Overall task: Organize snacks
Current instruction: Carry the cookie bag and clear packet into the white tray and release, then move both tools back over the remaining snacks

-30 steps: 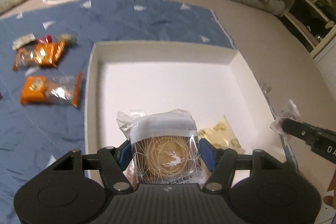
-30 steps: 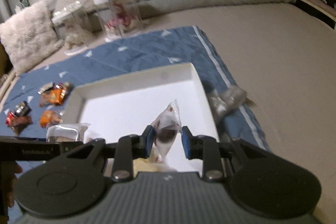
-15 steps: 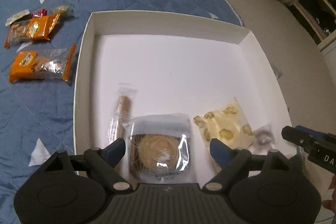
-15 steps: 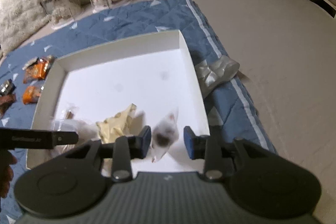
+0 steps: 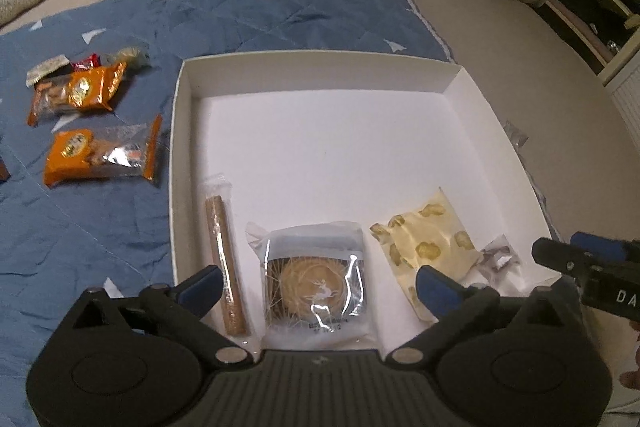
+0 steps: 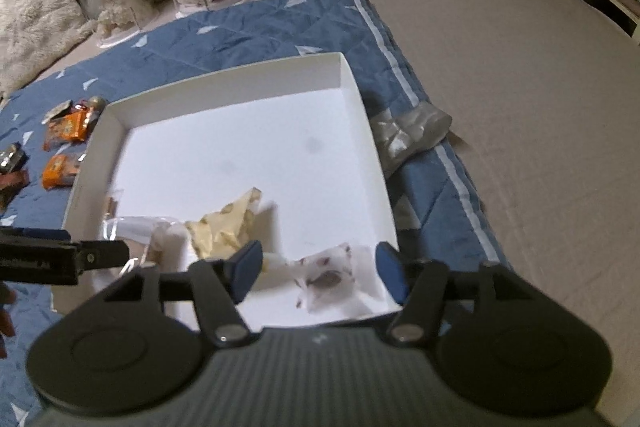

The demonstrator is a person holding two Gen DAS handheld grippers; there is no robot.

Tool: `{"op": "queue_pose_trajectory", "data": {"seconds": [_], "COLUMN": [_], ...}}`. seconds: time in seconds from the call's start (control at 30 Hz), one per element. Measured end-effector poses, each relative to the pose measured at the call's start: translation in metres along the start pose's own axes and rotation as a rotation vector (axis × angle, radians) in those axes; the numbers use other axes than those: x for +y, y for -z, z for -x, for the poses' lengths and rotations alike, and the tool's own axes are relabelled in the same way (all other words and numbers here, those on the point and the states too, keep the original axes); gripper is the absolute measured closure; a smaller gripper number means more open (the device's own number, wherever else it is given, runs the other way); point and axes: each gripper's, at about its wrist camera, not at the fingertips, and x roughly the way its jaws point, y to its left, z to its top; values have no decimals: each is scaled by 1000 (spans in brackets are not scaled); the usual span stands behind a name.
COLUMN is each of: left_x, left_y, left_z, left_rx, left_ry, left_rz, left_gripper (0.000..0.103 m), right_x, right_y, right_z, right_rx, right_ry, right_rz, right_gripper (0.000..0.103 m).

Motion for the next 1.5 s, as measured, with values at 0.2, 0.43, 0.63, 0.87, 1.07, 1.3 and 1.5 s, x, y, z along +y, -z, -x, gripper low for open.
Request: {"op": "queue_pose_trajectory", "data": {"seconds": [0.2,0.43,0.63,0.87,1.07,1.3,1.5], "left_x": [7,28,71,131,183,239,282], "left_y": [6,9,8,8,8,9,6], "left_z": [15,34,50,68,80,88,87], "left_rx": [-21,-58,-90,-141,-177,-203,-228], "left_ry": [1,-27,-79,-172,-213,-268,-317], "left_rz": [-17,-11,48,147,248,342,424], "left_gripper": [0,0,0,0,0,0,0], "right_x": [5,17,39,80,123,179,221], "right_y": [3,2,-7,-22,-34,-46,-52], "right_z": [11,18,12,1,-13,-24,-38], "right_rx": [-47,-107,-126,-140,-146,-165,-183], "right_ry": [0,-1,-16,-92,-146,-213,-269], "right_rz": [-1,5,8,21,54,123,200], "right_gripper": [7,0,0,0,0,0,0]}}
